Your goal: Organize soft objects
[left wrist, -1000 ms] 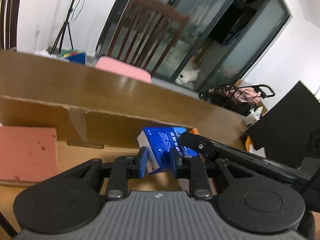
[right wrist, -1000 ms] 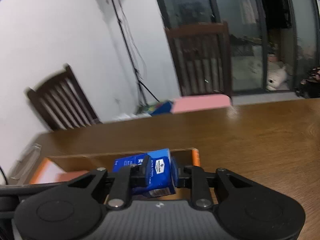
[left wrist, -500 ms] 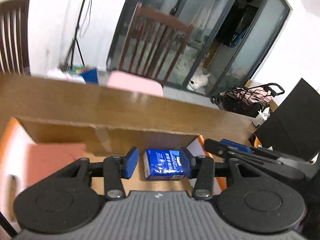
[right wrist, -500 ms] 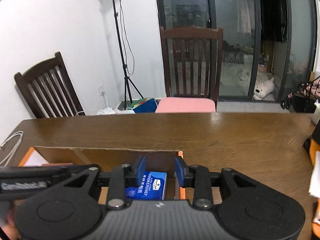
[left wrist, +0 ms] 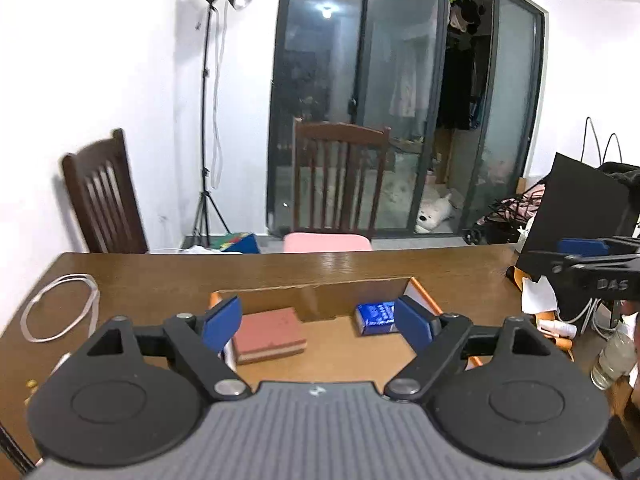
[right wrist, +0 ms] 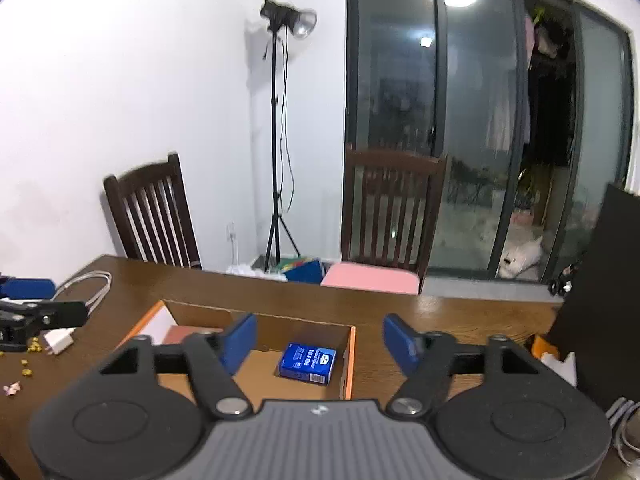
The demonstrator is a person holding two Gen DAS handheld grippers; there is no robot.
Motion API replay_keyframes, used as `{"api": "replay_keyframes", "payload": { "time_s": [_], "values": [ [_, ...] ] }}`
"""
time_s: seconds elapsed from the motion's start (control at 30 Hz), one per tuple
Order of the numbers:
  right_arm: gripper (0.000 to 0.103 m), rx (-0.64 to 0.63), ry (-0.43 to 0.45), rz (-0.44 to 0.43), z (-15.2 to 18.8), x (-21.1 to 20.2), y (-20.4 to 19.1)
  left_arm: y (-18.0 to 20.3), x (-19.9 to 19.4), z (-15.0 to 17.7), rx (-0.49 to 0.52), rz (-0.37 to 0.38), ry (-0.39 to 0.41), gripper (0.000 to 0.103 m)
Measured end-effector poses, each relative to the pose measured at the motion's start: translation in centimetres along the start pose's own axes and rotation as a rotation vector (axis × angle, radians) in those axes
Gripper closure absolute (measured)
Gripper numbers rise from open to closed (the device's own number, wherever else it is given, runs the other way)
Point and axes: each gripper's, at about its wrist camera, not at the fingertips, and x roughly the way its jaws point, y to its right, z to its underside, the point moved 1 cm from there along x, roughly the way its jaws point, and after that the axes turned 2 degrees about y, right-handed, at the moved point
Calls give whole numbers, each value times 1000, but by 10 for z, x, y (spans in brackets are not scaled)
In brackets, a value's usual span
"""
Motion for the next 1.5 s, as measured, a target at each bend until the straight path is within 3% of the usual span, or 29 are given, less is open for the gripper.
{"api": "replay_keyframes", "payload": {
  "time_s": [0.2, 0.27, 0.47, 0.63, 0.8, 0.9, 1.0, 1.33, 1.5],
  "values": [
    [28, -11, 79, -34, 26, -66, -12, -7, -67, 47, 19, -81, 65, 11],
    [23, -14, 116, -53, 41, -88, -18, -7, -89, 71, 30, -66, 80, 7],
    [17, -41, 231, -55, 121, -147, -43, -2, -149, 161, 57, -73, 164, 1],
    [17, -49, 244, -87, 192, -186, -67, 11, -190, 225, 77, -70, 190, 0],
    [17, 87, 172, -122, 260, -219, -86, 10, -217, 261, 48, -104, 185, 0],
    [17, 91, 114, -150, 295, -229, -97, 8, -221, 271, 52, -84, 161, 0],
    [17, 60, 89, -113, 311, -235, -106, 11, -218, 270, 53, -88, 157, 0],
    [17, 95, 68, -85, 300, -214, -91, 15, -188, 265, 40, -58, 104, 0],
    [17, 128, 65, -62, 289, -194, -72, 26, -154, 246, -14, 26, 77, 0]
  ]
}}
